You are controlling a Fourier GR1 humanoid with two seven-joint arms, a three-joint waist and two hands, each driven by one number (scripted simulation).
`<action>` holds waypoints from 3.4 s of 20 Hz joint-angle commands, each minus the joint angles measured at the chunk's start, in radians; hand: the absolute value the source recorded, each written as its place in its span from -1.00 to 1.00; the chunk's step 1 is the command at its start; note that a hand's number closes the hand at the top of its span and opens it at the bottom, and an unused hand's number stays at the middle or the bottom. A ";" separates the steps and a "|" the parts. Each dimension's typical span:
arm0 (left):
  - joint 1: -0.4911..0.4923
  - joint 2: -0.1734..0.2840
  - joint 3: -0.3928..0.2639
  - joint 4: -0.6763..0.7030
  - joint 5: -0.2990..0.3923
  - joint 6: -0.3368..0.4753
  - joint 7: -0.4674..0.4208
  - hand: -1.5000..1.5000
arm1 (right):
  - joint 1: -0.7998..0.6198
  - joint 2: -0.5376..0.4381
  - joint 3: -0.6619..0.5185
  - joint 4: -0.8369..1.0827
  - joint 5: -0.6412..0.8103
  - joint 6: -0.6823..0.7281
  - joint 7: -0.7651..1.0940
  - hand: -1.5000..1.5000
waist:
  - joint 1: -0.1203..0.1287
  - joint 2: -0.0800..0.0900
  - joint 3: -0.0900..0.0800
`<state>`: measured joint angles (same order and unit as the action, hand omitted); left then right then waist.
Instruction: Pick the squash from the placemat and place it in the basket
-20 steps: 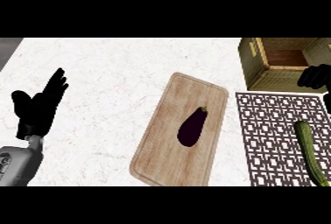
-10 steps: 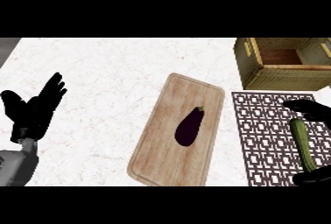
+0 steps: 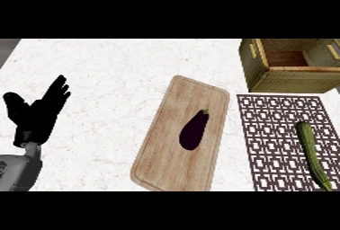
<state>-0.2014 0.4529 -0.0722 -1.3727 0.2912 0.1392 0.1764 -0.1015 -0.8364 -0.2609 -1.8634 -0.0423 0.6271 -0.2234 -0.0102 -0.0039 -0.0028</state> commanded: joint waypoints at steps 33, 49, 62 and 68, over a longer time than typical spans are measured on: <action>0.002 -0.044 0.039 -0.033 -0.054 -0.035 0.031 0.00 | 0.108 -0.214 -0.001 0.532 0.221 0.066 -0.508 -1.00 | 0.017 0.005 0.006; -0.028 -0.075 0.089 0.027 -0.081 -0.090 0.028 0.00 | -0.028 0.037 0.255 0.688 0.401 -0.162 -0.461 -1.00 | 0.014 0.005 0.003; 0.039 -0.138 0.091 -0.055 -0.154 -0.079 0.036 0.00 | -0.123 0.020 0.256 0.834 0.523 -0.140 -0.560 -1.00 | 0.015 0.003 0.003; 0.043 -0.124 0.127 -0.023 -0.138 -0.124 0.011 0.00 | -0.055 0.030 0.280 0.860 0.501 -0.153 -0.669 -1.00 | 0.009 0.003 0.003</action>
<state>-0.1917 0.3414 0.0537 -1.3863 0.1580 0.0250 0.2042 -0.1932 -0.8052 0.0208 -0.9811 0.4810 0.3905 -0.7982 0.0039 0.0001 0.0003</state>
